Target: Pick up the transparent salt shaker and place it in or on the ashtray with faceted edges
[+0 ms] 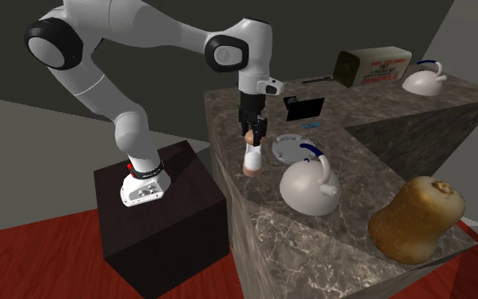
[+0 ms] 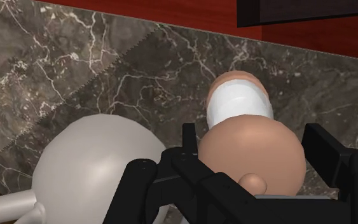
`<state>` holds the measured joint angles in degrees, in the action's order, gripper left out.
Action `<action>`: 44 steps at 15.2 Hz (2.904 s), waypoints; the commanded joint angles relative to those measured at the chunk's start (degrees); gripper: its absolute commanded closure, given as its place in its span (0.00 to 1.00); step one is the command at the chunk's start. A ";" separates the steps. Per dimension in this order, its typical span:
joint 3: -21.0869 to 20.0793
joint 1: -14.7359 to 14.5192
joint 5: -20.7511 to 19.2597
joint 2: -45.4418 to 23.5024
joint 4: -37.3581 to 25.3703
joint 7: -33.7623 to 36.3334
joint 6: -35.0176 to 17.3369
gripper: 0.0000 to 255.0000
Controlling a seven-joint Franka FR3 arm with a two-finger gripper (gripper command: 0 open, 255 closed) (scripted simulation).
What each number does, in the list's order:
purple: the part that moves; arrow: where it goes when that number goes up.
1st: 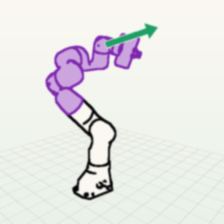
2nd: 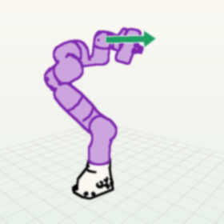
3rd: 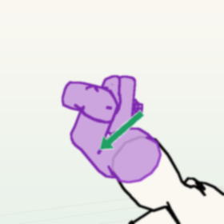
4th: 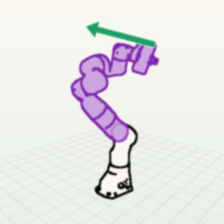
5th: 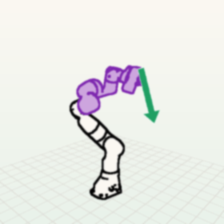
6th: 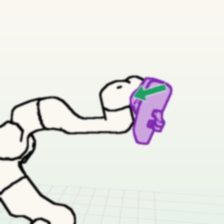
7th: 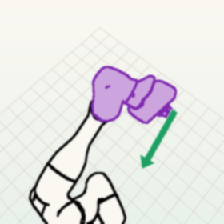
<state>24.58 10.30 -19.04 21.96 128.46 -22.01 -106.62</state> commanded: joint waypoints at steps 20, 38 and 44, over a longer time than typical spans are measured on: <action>-1.42 -0.49 1.13 0.31 -10.34 -1.73 10.57 1.00; -1.58 -3.14 12.10 -27.93 -50.19 -3.44 24.10 1.00; -1.82 0.37 18.40 -44.80 -75.82 -4.61 33.75 1.00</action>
<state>22.85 10.15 -1.34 -20.96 55.19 -26.46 -73.59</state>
